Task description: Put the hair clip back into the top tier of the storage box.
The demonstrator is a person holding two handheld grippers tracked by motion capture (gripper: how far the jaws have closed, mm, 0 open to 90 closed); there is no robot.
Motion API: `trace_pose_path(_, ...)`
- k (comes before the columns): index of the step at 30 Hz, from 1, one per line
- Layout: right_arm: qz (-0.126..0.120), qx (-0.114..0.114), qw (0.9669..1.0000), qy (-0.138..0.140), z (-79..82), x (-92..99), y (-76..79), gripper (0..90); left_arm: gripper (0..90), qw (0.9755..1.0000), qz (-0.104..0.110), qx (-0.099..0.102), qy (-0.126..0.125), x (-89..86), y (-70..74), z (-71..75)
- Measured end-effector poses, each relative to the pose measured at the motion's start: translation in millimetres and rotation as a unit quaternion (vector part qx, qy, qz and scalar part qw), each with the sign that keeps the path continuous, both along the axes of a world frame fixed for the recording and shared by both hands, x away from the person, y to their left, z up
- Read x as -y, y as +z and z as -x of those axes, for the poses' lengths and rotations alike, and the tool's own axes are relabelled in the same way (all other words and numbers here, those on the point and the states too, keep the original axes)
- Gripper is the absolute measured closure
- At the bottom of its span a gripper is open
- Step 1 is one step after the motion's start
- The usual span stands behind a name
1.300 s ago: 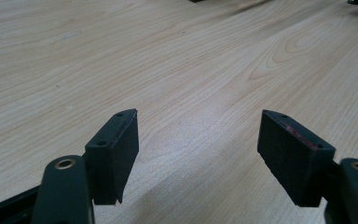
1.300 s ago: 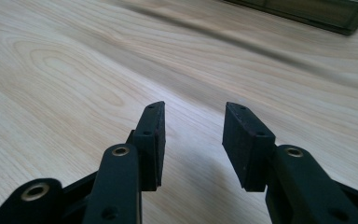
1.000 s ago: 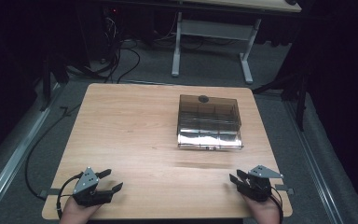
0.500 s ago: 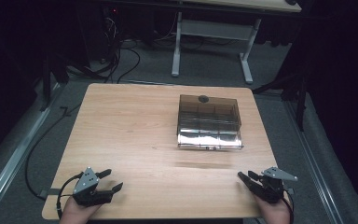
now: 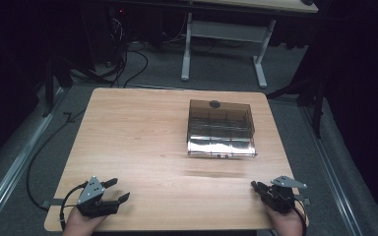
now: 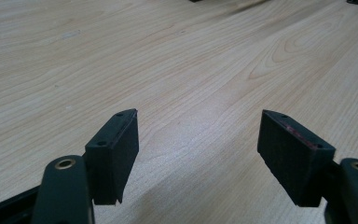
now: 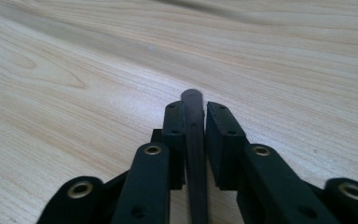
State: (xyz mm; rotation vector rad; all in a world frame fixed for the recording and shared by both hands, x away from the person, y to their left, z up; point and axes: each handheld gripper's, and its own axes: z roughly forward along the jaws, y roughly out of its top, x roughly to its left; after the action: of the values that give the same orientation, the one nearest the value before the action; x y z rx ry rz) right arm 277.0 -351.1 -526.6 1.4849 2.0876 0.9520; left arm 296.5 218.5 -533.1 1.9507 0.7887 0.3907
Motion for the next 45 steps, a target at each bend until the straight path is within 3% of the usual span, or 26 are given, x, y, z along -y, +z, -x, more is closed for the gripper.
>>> trace_pose_path(12,0.011,0.013,0.9998,0.007,0.8,-5.2,6.1,79.1,29.7,1.0,0.0,0.0,0.0,-0.1,0.0,0.0)
trace_pose_path(17,0.008,0.023,0.9995,0.022,0.8,-11.7,10.9,79.1,29.6,1.0,0.0,-0.001,0.001,0.0,0.0,-0.1)
trace_pose_path(26,-0.006,0.02,0.9979,0.061,-3.6,-40.4,10.9,79.0,29.6,1.0,0.0,0.0,0.001,0.0,0.0,-0.1)
trace_pose_path(36,-0.005,0.015,0.9937,0.111,-13.0,-77.7,6.1,79.0,29.6,1.0,0.001,0.0,-0.001,-0.1,0.0,0.0)
trace_pose_path(45,-0.001,0.001,0.9929,0.119,-16.3,-85.0,-0.1,79.0,29.6,1.0,0.001,0.0,-0.002,-0.1,0.0,0.1)
